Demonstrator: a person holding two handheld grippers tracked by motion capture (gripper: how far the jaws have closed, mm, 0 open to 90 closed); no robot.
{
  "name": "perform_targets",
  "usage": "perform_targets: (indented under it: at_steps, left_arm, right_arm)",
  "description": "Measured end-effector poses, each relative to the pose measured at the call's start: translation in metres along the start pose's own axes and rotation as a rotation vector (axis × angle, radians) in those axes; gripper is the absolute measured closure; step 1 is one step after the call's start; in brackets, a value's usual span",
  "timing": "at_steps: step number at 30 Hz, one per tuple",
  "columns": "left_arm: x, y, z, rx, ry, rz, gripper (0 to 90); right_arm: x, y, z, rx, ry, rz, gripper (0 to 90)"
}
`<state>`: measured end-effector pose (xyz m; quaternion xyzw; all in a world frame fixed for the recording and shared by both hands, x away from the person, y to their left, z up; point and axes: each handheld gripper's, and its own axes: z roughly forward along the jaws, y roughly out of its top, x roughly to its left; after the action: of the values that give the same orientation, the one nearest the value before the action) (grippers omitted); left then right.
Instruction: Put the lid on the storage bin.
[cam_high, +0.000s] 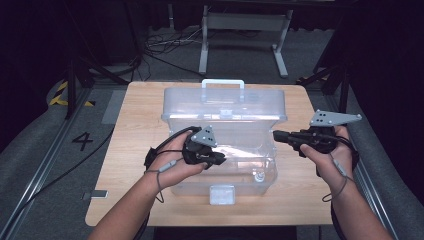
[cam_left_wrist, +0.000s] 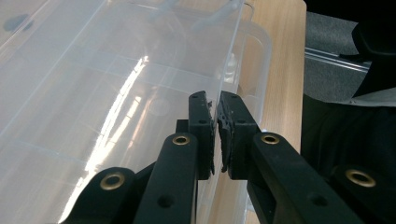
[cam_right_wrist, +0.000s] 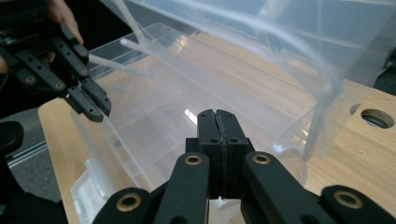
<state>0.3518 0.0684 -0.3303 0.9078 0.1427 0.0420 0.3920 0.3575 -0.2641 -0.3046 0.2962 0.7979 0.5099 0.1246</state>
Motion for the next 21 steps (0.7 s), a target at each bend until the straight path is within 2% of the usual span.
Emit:
perform_targets:
  at_steps: [3,5,10,13,16,21]
  left_arm:
    - [-0.003,-0.002,0.0,-0.012,0.006,0.003,82.7]
    - [-0.005,-0.002,-0.003,-0.037,0.002,-0.002,84.0]
    - [-0.009,-0.003,-0.015,-0.073,0.016,-0.004,84.9]
    - [-0.01,-0.004,-0.02,-0.092,0.019,-0.012,84.9]
    - [-0.006,-0.01,-0.034,-0.121,0.056,-0.052,84.8]
    - [0.001,-0.018,-0.044,-0.156,0.074,-0.091,83.0]
  right_arm:
    - [-0.003,0.001,0.0,-0.012,-0.016,0.011,90.0]
    - [-0.005,0.002,-0.001,-0.015,-0.025,0.014,90.0]
    - [-0.004,0.001,0.001,0.008,-0.026,0.011,90.0]
    - [-0.004,0.0,0.001,0.003,-0.025,0.014,90.0]
    - [-0.003,0.0,0.0,-0.005,-0.029,0.017,90.0]
    - [-0.003,-0.001,-0.001,-0.01,-0.032,0.01,90.0]
